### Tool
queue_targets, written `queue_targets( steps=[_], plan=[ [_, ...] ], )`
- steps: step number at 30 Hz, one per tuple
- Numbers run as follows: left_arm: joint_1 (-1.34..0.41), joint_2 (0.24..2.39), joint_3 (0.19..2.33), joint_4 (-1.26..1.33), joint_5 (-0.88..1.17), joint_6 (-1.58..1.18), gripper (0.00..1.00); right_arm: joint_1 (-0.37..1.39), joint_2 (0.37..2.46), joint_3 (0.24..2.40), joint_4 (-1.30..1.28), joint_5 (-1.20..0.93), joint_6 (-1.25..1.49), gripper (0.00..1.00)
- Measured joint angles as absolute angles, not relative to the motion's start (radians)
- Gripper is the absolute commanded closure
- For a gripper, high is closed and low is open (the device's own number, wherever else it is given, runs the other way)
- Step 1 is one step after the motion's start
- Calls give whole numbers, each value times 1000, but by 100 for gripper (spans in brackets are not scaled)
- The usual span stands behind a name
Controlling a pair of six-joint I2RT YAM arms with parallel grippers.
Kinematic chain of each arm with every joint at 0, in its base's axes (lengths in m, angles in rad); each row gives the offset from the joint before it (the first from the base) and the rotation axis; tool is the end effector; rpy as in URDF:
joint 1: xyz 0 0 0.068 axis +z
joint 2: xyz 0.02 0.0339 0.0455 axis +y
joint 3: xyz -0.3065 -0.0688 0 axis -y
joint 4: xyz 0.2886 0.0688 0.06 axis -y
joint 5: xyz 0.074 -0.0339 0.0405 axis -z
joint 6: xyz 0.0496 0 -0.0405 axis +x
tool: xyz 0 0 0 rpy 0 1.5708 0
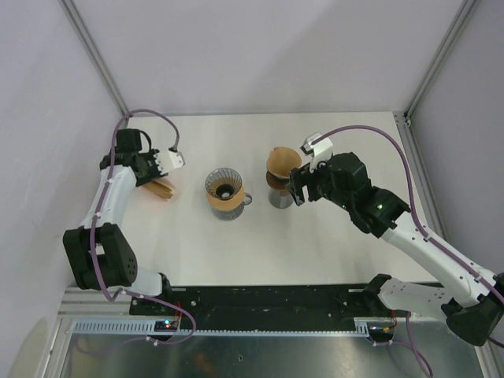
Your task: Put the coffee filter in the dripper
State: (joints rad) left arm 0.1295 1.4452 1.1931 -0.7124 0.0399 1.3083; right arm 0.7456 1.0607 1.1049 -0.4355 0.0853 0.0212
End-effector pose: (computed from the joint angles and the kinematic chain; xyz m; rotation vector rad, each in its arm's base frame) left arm 0.3438 0.0428 0.3022 1.4674 2.1651 0.4995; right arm 0.2013 0.1801 0.4066 -0.6498 1.8748 0.4180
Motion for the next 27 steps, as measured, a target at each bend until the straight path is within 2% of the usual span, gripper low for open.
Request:
queue_targets(
  steps=[6, 12, 27],
  plan=[
    [130, 1475, 1191, -712, 38, 1410, 66, 739, 1053, 1089, -433, 76, 21, 21],
    [130, 1496, 1171, -714, 56, 1483, 64, 735, 1037, 1077, -428, 62, 21, 21],
    [130, 1525, 1167, -713, 73, 1528, 68, 727, 1023, 1062, -419, 26, 21, 20]
  ],
)
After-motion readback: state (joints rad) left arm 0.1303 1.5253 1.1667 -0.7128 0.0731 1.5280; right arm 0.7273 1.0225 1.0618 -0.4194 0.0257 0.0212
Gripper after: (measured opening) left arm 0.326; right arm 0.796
